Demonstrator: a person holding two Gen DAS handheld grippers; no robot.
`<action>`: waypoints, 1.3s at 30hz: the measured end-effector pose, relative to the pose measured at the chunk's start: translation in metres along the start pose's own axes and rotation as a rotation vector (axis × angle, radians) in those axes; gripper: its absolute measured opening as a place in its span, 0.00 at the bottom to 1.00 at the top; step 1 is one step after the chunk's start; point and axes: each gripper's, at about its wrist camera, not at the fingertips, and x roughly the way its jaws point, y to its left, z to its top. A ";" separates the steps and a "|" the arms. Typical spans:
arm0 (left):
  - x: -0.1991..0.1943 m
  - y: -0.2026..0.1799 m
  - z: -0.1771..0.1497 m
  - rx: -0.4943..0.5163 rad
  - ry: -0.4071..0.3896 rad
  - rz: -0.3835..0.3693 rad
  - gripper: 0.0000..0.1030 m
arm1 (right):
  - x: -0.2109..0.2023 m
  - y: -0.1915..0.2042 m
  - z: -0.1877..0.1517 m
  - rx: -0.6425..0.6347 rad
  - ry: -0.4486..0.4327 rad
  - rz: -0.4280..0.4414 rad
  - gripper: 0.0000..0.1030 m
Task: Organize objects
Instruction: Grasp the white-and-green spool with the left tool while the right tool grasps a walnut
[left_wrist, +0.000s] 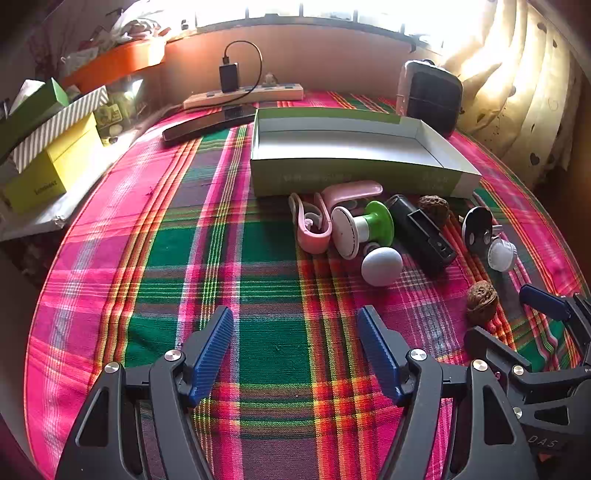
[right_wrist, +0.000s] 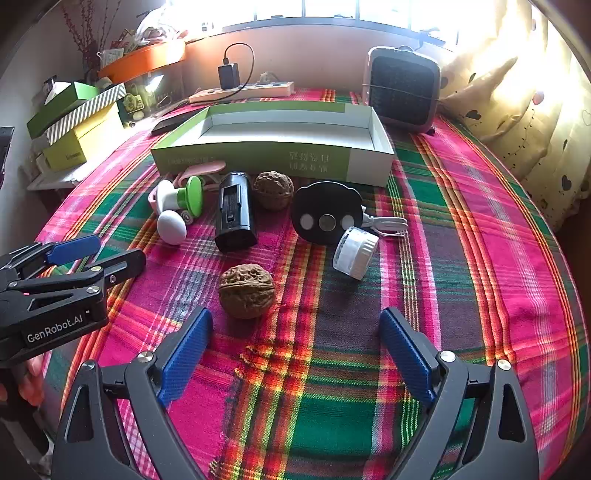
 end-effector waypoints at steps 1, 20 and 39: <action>0.000 0.002 0.000 -0.006 0.001 -0.005 0.67 | 0.000 0.001 0.001 -0.005 0.002 0.003 0.87; 0.002 0.000 0.011 -0.019 0.023 -0.095 0.67 | 0.002 -0.001 0.009 -0.037 -0.012 0.008 0.43; 0.001 -0.014 0.040 -0.013 -0.001 -0.116 0.67 | 0.001 -0.004 0.009 -0.053 -0.019 0.055 0.31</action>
